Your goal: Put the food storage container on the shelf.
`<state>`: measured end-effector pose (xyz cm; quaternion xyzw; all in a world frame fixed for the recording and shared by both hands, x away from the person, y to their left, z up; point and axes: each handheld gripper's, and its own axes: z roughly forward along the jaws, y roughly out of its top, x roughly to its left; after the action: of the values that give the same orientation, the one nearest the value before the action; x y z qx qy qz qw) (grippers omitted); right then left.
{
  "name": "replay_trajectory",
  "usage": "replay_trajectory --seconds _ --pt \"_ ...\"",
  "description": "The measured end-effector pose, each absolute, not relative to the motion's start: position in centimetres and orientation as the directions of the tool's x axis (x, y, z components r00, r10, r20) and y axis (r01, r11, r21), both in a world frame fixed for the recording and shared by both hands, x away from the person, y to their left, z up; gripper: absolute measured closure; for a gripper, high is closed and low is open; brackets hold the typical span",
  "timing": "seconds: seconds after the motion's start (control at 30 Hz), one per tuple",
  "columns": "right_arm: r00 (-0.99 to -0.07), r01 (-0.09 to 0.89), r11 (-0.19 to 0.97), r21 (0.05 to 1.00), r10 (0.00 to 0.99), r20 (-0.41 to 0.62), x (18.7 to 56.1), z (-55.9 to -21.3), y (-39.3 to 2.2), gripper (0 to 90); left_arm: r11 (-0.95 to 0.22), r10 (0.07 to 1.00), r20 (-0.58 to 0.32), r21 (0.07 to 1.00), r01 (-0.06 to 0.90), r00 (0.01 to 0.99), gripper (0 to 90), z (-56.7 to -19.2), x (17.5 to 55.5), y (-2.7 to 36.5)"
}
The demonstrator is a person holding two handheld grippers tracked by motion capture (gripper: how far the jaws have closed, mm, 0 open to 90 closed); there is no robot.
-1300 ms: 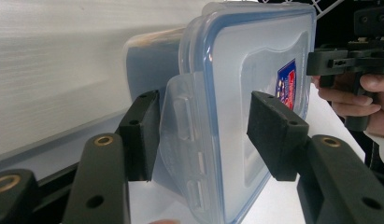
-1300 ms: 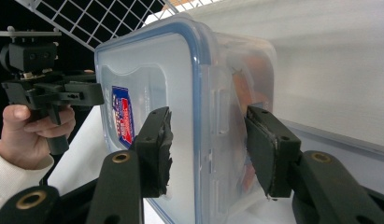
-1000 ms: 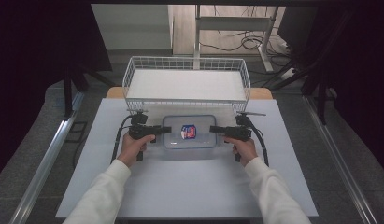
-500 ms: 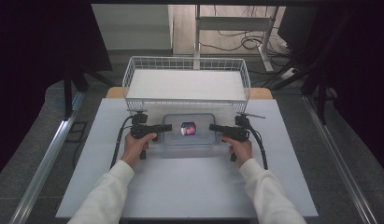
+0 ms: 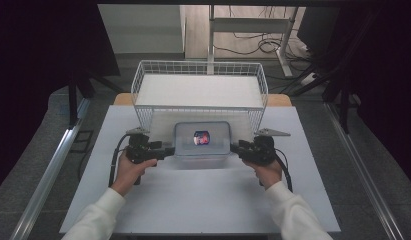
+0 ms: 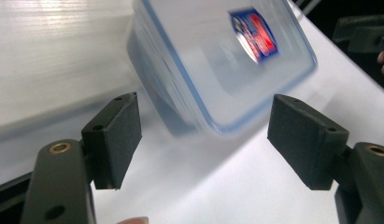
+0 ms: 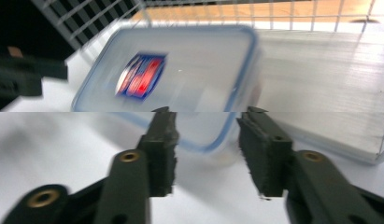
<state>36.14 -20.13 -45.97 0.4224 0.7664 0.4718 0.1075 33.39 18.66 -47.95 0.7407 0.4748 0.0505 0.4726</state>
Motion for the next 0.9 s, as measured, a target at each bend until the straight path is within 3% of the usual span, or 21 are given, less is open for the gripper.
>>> replay_trajectory --seconds 0.13,0.33,0.6,0.9 --pt "-0.674 0.496 0.311 0.811 0.726 0.135 33.9 -45.8 -19.3 69.5 -0.119 0.746 -0.357 0.758 0.641 0.562 25.1 -47.5 30.9 19.0" --pt "-0.732 0.474 0.416 0.776 0.677 0.084 32.3 -46.9 -17.5 86.7 -0.195 0.755 -0.284 0.763 0.616 0.591 24.7 -47.5 27.4 18.5" --pt "-0.77 0.462 0.494 0.736 0.636 0.057 32.2 -48.3 -14.2 88.3 -0.24 0.743 -0.266 0.752 0.614 0.615 24.3 -48.5 24.6 18.5" --pt "-0.774 0.466 0.533 0.706 0.632 0.034 33.4 -49.5 -11.3 88.4 -0.267 0.739 -0.248 0.746 0.61 0.627 24.2 -48.8 24.1 18.3"
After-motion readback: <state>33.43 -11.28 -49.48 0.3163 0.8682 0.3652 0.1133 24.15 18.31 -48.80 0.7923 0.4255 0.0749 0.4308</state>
